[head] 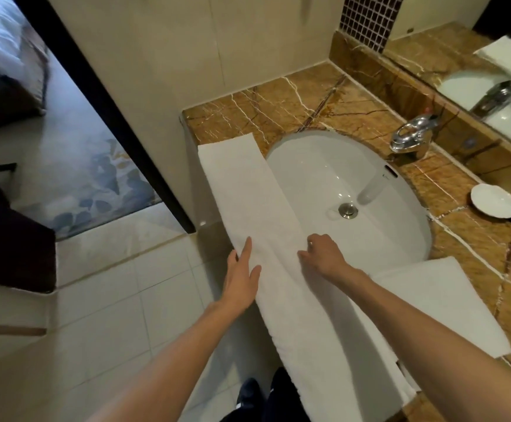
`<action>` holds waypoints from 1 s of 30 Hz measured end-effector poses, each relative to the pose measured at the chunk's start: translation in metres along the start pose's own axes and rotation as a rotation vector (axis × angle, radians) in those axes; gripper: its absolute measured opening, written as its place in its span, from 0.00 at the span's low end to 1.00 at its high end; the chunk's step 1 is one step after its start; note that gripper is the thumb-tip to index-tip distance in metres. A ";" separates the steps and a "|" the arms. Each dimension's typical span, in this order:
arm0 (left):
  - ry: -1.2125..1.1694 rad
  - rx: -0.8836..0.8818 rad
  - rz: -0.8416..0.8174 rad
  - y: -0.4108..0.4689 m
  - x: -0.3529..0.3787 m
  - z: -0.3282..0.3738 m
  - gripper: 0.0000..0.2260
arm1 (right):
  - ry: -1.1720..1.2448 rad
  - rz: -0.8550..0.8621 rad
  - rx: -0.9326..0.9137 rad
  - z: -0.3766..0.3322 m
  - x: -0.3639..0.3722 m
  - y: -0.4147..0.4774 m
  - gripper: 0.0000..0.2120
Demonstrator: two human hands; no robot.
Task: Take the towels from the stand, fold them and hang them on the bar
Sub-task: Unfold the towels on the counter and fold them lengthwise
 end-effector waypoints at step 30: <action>-0.023 -0.029 0.041 0.017 -0.002 -0.002 0.26 | 0.071 0.075 0.165 0.015 0.003 0.026 0.12</action>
Point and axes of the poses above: each hand's wrist, its own y-axis towards the middle knuckle, its own x-axis out of the palm, z = x × y, the point moved 7 cm from there along y, towards the middle knuckle, and after that the axes turned 15 degrees about z, right-handed, at the moved point
